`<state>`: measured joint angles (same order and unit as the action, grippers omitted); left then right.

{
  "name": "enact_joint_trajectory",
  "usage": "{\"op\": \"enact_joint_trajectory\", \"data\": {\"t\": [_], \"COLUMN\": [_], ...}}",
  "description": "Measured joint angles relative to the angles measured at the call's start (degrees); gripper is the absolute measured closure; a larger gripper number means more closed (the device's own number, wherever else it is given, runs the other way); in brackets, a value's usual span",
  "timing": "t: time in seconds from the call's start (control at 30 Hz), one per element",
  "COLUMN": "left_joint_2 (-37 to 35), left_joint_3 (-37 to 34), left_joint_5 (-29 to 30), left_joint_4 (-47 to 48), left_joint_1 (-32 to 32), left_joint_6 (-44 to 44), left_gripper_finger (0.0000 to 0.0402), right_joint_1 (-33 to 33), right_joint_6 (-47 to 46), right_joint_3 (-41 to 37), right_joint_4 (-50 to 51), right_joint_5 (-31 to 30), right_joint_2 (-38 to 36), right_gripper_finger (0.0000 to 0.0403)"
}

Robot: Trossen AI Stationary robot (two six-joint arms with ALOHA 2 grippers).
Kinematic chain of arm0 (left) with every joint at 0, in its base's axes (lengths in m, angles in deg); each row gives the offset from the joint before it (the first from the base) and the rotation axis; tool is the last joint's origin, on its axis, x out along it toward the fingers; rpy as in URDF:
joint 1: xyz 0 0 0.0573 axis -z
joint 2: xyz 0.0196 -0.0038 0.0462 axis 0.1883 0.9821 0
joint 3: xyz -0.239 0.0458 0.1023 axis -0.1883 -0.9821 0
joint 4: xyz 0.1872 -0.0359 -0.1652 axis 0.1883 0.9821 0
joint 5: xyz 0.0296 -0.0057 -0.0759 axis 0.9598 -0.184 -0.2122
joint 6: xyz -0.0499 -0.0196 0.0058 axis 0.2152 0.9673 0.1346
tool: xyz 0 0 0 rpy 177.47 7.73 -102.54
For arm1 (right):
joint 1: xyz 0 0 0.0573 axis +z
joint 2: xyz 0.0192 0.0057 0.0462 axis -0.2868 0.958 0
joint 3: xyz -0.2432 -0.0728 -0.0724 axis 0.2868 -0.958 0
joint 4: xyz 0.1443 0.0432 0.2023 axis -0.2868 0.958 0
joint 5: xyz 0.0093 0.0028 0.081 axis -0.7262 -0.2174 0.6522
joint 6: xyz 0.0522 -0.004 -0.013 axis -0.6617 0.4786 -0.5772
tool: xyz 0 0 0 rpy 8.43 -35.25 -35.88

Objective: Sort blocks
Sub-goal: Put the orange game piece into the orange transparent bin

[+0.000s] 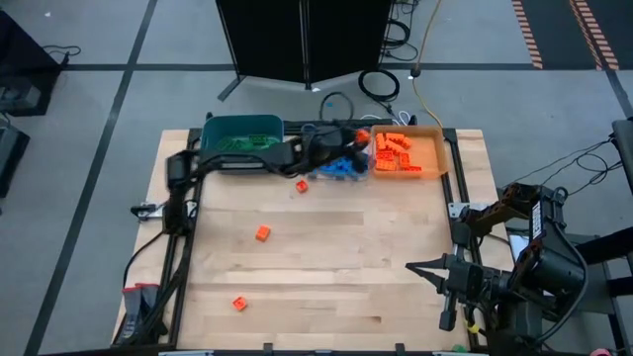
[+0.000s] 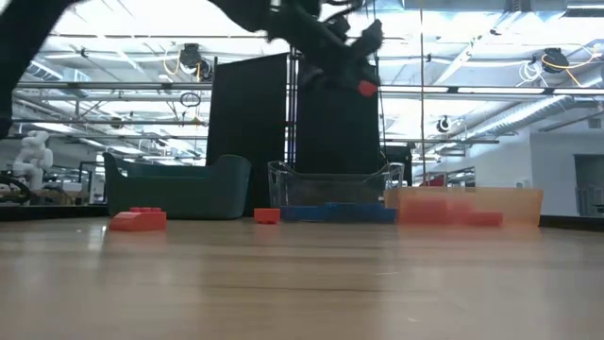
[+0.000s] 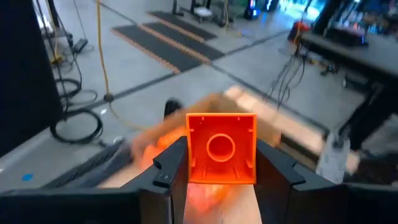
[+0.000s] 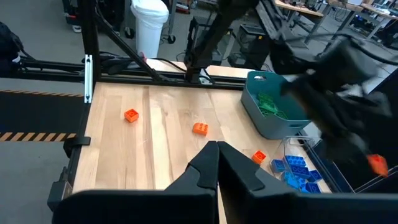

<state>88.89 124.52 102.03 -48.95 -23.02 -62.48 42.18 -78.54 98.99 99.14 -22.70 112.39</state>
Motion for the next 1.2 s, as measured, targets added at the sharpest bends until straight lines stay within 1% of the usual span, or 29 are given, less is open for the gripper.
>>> {"op": "enact_joint_trajectory", "data": {"t": [0.13, 0.27, 0.4, 0.53, 0.63, 0.8, 0.9, 1.0, 1.2], "left_joint_2": [8.21, 16.05, 22.71, 27.75, 30.29, 32.33, 33.30, 33.53, 33.51], "left_joint_3": [11.40, 20.61, 28.52, 33.99, 36.23, 36.29, 36.30, 36.31, 36.31], "left_joint_5": [0.00, 0.03, 0.16, 0.18, 0.24, 0.22, 0.22, -0.04, -0.19], "left_joint_4": [1.58, 2.02, 2.08, 2.68, 4.20, 5.38, 5.43, 6.71, 6.93], "left_joint_1": [-0.94, -1.30, -1.64, -2.30, -2.58, -2.61, -2.90, -3.24, -4.10], "left_joint_6": [1.00, 1.46, 1.26, 1.48, 1.68, 5.82, 6.88, 9.25, 10.55], "left_gripper_finger": [0.0272, 0.0272, 0.0272, 0.0272, 0.0272, 0.0272, 0.0272, 0.0272, 0.0272], "right_joint_1": [0.00, 0.00, 0.00, 0.00, 0.01, 0.00, 0.02, 0.00, 0.02], "right_joint_6": [0.00, -0.15, -0.25, -0.28, -0.31, -0.31, -0.31, -0.31, -0.31], "right_joint_3": [0.00, -0.02, -0.01, 0.00, -0.02, -0.02, -0.02, -0.02, -0.02], "right_joint_4": [0.09, 0.17, 0.13, 0.11, 0.09, 0.15, 0.19, 0.24, 0.40], "right_joint_5": [0.04, 0.28, 0.42, 0.42, 0.42, 0.42, 0.42, 0.39, 0.39], "right_joint_2": [0.00, 0.00, 0.00, 0.00, 0.00, 0.00, 0.00, 0.00, -0.01], "right_gripper_finger": [0.0403, 0.0403, 0.0403, 0.0403, 0.0403, 0.0403, 0.0403, 0.0403, 0.0403]}}
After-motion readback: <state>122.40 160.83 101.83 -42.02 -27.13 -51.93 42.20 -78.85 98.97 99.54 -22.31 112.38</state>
